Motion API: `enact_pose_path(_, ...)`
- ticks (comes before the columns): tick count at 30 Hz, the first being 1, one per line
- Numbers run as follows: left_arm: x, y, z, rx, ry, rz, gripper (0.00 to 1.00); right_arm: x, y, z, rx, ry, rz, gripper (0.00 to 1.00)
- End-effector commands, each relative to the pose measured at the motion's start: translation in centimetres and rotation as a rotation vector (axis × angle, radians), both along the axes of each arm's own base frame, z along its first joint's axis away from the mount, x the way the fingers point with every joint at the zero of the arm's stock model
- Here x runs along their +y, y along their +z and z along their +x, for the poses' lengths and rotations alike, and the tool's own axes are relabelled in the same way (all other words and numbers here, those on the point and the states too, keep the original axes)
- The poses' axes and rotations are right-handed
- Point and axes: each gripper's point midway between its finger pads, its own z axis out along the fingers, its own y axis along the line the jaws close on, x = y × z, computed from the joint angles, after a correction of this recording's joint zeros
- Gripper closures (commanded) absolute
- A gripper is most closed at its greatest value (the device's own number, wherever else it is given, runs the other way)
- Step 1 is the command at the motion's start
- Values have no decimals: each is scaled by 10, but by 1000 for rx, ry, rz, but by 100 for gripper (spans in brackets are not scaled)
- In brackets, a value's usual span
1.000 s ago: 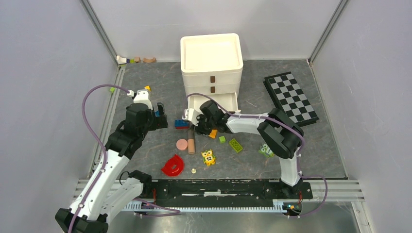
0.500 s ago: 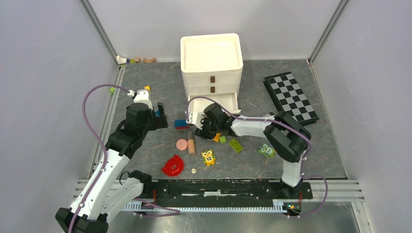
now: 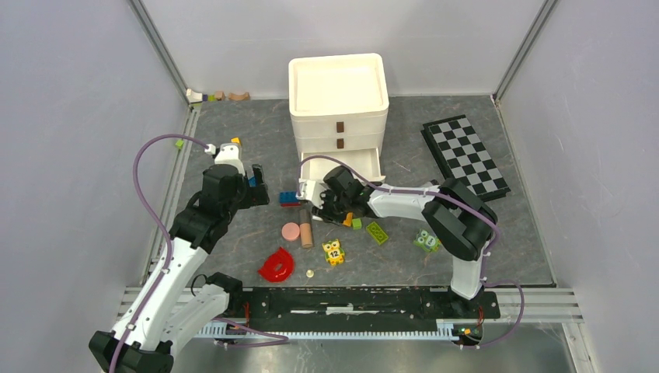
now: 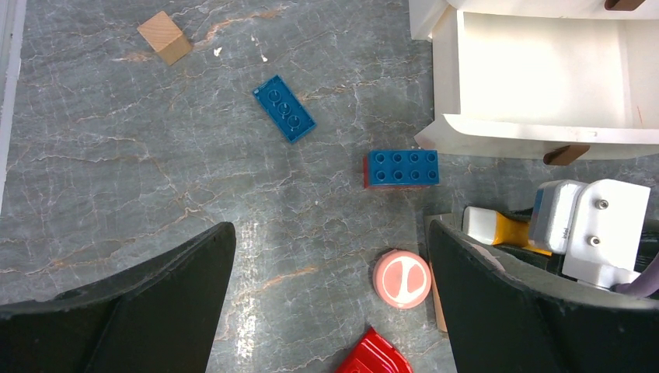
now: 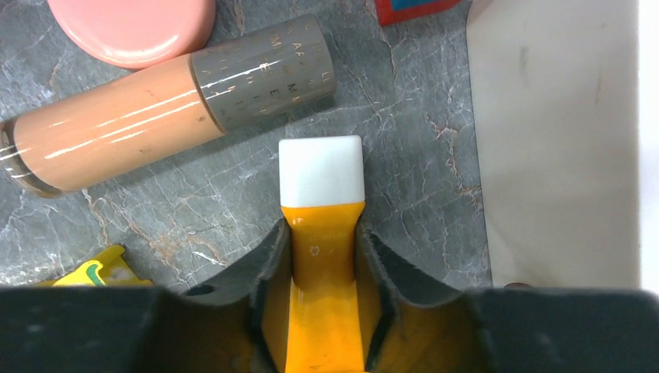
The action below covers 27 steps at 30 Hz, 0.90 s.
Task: Organize the makeup
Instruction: Pick up the makeup from the center of the board.
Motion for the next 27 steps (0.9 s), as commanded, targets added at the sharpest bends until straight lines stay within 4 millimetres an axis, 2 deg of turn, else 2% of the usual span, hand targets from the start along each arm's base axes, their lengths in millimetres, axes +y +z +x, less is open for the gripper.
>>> enact_pose_path(1, 1, 5, 4, -27, -16, 17, 0, -66, -60, -44, 178, -17, -283, 71)
enact_pose_path(6, 0, 5, 5, -25, -17, 15, 0, -44, -37, -32, 134, -47, -170, 82)
enact_pose_path(11, 0, 4, 5, -23, -18, 16, 0, -19, 2, -21, 74, -83, -20, 85)
enact_pose_path(17, 0, 5, 5, -26, -20, 14, 0, 0, 55, -4, -8, -107, 93, 85)
enact_pose_path(22, 2, 7, 4, -33, -13, 16, 0, 9, 98, 19, -116, -126, 138, 85)
enact_pose_path(27, 1, 6, 4, -31, -17, 14, 0, 16, 132, 51, -243, -113, 101, 85)
